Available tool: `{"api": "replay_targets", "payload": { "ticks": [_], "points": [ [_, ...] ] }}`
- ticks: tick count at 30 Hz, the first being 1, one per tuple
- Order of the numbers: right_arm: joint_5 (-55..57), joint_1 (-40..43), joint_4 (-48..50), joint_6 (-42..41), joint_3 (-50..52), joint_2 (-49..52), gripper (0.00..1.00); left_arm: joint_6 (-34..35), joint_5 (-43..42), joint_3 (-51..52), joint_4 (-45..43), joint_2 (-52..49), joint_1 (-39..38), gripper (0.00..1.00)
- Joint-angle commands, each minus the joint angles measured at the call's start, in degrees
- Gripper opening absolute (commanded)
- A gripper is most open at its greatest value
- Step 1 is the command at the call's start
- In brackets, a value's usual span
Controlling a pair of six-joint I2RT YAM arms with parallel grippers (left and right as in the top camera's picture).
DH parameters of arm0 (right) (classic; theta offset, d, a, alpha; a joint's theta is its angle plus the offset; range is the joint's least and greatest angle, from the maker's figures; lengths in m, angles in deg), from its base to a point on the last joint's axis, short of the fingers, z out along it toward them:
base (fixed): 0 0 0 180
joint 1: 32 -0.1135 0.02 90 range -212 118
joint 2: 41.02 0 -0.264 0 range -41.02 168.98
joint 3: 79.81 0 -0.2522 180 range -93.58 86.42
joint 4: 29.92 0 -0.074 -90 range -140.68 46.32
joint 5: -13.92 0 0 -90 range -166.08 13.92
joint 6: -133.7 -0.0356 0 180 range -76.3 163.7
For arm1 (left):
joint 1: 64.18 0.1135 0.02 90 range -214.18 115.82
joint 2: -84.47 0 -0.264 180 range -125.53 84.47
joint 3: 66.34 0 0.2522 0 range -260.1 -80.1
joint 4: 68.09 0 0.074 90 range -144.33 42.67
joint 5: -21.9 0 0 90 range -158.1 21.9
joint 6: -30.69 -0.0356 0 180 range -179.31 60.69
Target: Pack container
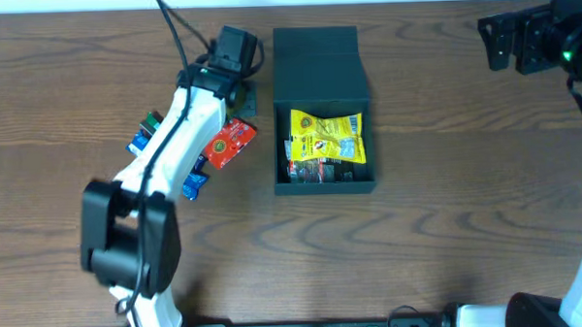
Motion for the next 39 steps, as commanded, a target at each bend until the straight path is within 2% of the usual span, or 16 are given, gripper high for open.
{"api": "replay_targets", "payload": {
  "ticks": [1,5,10,12,13,16,21,25,28,31,39],
  "points": [
    [-0.85,0.55,-0.7,0.22,0.26,0.26,0.99,14.4,0.35,0.2,2.01,-4.07,-0.35,0.06],
    [-0.83,0.55,-1.79,0.24,0.26,0.26,0.99,20.98,0.37,0.2,5.46,-7.8,-0.35,0.06],
    [-0.83,0.55,-2.56,0.24,0.26,0.26,0.99,20.85,1.49,0.2,6.1,-8.07,-0.35,0.06],
    [-0.83,0.55,-2.62,0.24,0.26,0.26,0.99,20.87,2.56,0.2,5.97,-7.93,-0.35,0.23],
    [-0.83,0.55,-2.6,0.24,0.26,0.26,0.99,20.94,2.54,0.2,5.97,-7.91,-0.35,0.27],
    [-0.83,0.57,-2.6,0.24,0.26,0.28,0.99,23.69,2.34,0.17,6.01,-7.87,-0.35,0.27],
    [-0.83,0.55,-2.56,0.24,0.26,0.28,0.99,31.91,3.02,-0.35,5.73,-7.82,-0.33,0.46],
    [-0.83,0.55,-2.56,0.24,0.26,0.28,0.99,33.29,2.49,-0.48,3.06,-7.82,-0.35,0.54],
    [-0.83,0.55,-2.56,0.24,0.26,0.39,0.99,33.31,1.79,-0.5,2.05,-7.82,-0.35,0.55],
    [-0.83,0.55,-2.56,0.24,0.26,0.59,0.99,33.31,4.57,-0.5,1.44,-7.82,-0.33,0.59],
    [-0.83,0.55,-2.97,0.24,0.26,1.38,0.99,34.6,6.16,-0.5,1.46,-8.37,0.09,0.59]
  ]
}}
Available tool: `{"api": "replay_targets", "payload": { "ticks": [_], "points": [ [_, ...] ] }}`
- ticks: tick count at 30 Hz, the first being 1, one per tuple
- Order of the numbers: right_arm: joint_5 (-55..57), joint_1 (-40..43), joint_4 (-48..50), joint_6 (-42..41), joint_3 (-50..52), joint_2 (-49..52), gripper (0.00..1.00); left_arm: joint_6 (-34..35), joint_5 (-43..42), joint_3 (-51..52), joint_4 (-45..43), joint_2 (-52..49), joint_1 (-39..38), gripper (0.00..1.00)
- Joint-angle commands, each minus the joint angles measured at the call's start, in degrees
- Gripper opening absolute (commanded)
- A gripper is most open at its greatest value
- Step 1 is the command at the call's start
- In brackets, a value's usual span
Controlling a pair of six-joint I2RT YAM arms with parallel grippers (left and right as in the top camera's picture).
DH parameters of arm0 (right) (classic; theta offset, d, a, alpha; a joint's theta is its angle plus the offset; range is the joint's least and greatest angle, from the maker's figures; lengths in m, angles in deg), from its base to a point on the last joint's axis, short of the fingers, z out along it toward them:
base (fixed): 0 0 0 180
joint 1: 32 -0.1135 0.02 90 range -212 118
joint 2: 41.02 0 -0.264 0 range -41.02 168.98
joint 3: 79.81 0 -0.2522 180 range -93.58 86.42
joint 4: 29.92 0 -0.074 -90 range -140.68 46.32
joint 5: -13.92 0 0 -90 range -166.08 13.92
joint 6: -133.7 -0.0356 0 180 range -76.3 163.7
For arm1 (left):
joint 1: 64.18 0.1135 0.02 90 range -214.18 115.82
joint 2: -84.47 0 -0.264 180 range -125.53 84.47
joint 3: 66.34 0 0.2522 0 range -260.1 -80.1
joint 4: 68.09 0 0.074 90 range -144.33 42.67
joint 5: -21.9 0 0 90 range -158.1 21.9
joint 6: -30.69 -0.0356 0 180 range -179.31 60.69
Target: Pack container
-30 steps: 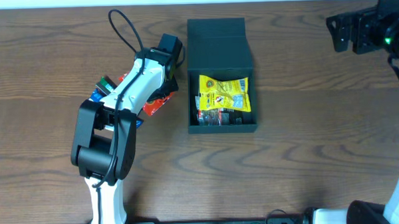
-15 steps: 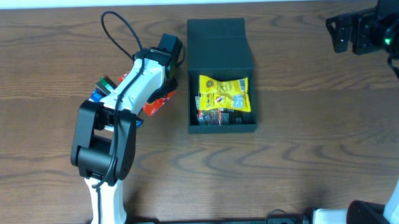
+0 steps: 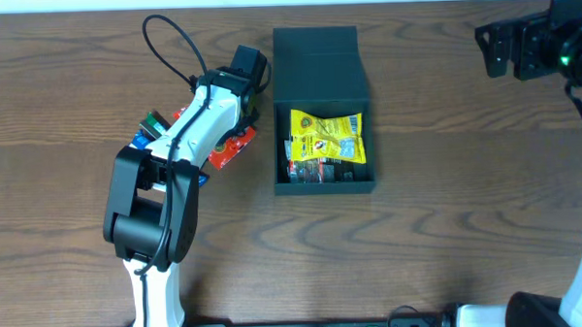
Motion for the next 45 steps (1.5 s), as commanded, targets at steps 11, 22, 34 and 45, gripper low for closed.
{"api": "replay_targets", "payload": {
  "ticks": [11,22,34,45],
  "points": [
    [-0.63,0.57,-0.48,0.24,0.26,2.32,0.99,1.49,0.2,-0.5,0.2,-2.6,0.74,0.64],
    [-0.61,0.57,-0.46,0.28,0.26,2.32,0.99,1.27,-1.75,-0.5,0.48,-4.81,2.21,0.26],
    [-0.61,0.57,-0.46,0.26,0.26,2.32,0.99,-3.76,-4.79,-0.72,0.66,-3.63,2.32,0.06],
    [-0.61,0.57,-0.46,0.26,0.26,2.32,0.99,-21.62,-4.11,-8.31,0.66,3.06,2.03,0.06]
  ]
}}
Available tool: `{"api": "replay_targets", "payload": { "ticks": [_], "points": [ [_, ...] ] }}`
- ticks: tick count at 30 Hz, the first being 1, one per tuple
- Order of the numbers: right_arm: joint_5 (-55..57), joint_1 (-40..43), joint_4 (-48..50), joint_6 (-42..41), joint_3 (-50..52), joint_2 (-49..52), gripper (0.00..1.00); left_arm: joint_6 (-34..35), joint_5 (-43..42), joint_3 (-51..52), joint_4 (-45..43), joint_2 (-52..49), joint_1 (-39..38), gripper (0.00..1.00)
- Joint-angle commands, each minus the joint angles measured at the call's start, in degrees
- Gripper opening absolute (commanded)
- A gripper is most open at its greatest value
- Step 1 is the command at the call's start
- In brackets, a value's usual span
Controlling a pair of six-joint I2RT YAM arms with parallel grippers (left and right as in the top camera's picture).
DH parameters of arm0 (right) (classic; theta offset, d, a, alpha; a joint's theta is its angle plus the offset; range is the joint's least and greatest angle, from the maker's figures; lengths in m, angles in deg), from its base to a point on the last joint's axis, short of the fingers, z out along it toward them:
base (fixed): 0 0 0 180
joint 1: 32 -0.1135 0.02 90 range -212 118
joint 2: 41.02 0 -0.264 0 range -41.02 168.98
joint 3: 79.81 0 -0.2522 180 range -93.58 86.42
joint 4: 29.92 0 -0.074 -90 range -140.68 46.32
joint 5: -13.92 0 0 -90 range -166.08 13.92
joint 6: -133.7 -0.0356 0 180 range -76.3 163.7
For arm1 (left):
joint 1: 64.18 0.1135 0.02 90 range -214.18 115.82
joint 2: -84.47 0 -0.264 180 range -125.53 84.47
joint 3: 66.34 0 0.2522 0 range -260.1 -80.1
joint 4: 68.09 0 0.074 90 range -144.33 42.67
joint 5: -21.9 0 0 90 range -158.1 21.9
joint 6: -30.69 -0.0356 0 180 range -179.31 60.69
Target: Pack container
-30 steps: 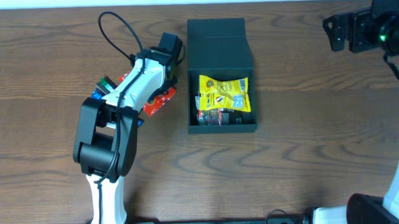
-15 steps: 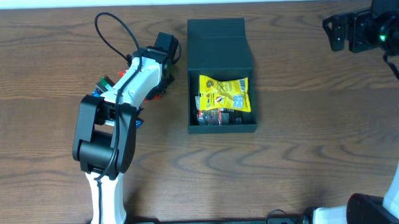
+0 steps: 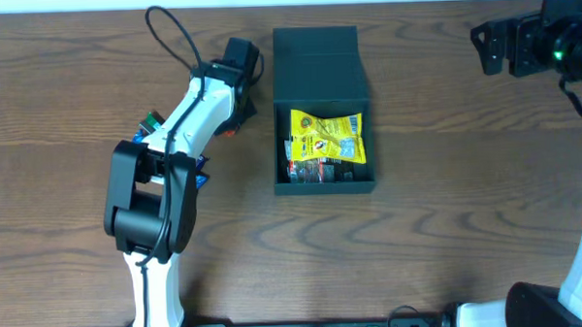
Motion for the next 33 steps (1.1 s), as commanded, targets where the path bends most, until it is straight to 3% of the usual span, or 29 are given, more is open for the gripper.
{"api": "replay_targets", "payload": {
  "ticks": [1,6,9,12,15,20,24,33],
  "points": [
    [-0.61,0.57,-0.24,0.26,0.26,0.17,0.99,-8.35,0.26,-3.8,0.13,5.66,0.02,0.06],
    [-0.61,0.57,-0.24,0.26,0.26,0.17,0.99,-18.03,0.24,-4.37,-1.33,11.5,0.02,0.06],
    [-0.61,0.57,-0.04,0.26,0.26,0.17,0.99,-27.23,-1.38,-4.37,-1.36,14.99,-0.24,0.06],
    [-0.61,0.57,0.44,0.26,0.26,0.17,0.99,-40.7,-9.16,-4.37,-0.22,17.64,-1.2,0.06],
    [-0.57,0.57,1.29,0.26,0.24,0.17,0.99,-54.34,-22.21,-4.37,3.85,18.53,-3.15,0.06],
    [-0.61,1.16,2.97,0.24,0.24,-0.04,0.99,-65.88,-30.36,-4.35,11.17,17.2,-7.48,0.06],
    [-0.63,1.27,3.93,0.24,0.24,-0.15,0.99,-69.53,-30.36,-4.35,13.03,16.5,-12.11,0.06],
    [-0.61,1.31,2.84,0.26,0.24,-0.15,0.99,-69.72,-29.97,-2.49,13.46,11.89,-19.32,0.06]
  ]
}}
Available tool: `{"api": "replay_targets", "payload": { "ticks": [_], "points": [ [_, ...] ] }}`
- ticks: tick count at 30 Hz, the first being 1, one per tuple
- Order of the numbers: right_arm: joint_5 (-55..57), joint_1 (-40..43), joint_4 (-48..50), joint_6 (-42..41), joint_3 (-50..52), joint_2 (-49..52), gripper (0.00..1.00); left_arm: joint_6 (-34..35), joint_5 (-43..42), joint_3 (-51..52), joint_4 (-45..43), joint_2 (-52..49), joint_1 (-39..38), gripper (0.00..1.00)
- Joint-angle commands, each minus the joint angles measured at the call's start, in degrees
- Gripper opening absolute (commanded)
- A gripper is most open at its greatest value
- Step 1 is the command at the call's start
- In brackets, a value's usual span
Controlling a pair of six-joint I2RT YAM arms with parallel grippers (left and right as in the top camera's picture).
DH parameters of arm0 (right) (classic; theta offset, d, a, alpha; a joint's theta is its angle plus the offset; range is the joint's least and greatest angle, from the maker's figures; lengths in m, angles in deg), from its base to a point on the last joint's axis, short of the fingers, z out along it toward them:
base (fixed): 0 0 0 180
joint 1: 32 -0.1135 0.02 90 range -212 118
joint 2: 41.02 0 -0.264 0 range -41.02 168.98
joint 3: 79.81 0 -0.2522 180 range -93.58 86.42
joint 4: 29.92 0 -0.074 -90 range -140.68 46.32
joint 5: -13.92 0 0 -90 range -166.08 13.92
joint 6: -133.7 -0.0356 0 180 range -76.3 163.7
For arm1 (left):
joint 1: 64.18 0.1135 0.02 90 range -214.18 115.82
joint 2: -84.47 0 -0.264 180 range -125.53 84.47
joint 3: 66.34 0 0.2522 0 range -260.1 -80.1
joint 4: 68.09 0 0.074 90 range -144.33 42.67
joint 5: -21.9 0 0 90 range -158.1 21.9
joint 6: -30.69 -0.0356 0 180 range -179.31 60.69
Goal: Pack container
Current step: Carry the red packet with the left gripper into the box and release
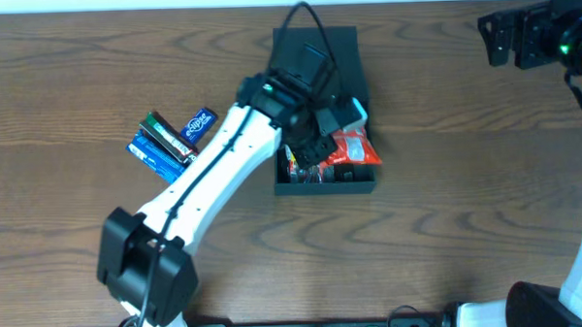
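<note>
The dark box (316, 48) stands at the table's middle back with its lid laid open behind it. My left gripper (336, 123) reaches over the box's open part and looks shut on a red packet (356, 148), which lies on top of the contents. A strip of other packets (296, 166) shows at the box's left front; the yellow packet is hidden. My right gripper (495, 38) hangs at the far right back, away from everything, too small to read its fingers.
Left of the box, loose snacks lie on the table: a blue packet (151, 160), a green and brown bar (166, 137) and a small blue packet (199, 121). My left arm (223, 176) stretches diagonally from the front left.
My left gripper was left of the box, over the red packet on the table. Now it is over the box with the red packet, which covers the yellow one. The right arm has barely shifted.
At first the red packet lay left of the box beside my left arm, and a yellow packet topped the box's contents. My gripper stayed around that spot at the following two moments, covering the red packet more and more. Now the red packet is in the box.
</note>
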Motion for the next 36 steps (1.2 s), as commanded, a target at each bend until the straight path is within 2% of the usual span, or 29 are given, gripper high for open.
{"api": "replay_targets", "payload": {
  "ticks": [1,13,27,30,32,33,36],
  "points": [
    [-0.59,0.48,-0.5,0.26,0.24,-0.15,0.99,-1.36,-1.11,1.07,0.22,-2.75,-0.98,0.06],
    [-0.57,0.48,-1.79,0.7,0.24,-0.15,0.99,-0.87,-1.55,1.16,-2.78,-9.27,-1.18,0.06],
    [-0.59,0.48,-1.73,0.9,0.24,-0.15,0.99,-0.94,-0.81,1.88,-1.53,-13.49,-1.03,0.07],
    [-0.59,0.48,-1.73,0.9,0.24,-0.15,0.99,-0.85,-0.85,1.64,-1.46,-12.79,-0.68,0.22],
    [-0.59,0.48,-1.73,0.9,0.24,-0.15,0.99,-0.79,-0.81,1.2,-1.09,-11.8,-0.42,0.49],
    [-0.59,0.48,-1.73,0.9,0.24,-0.15,0.99,-0.04,-0.79,0.83,-1.07,-10.99,-0.24,0.55],
    [-0.61,0.48,-1.79,0.87,0.24,-0.17,0.99,1.31,-0.81,-0.81,-1.09,-7.93,0.81,0.61]
  ]
}}
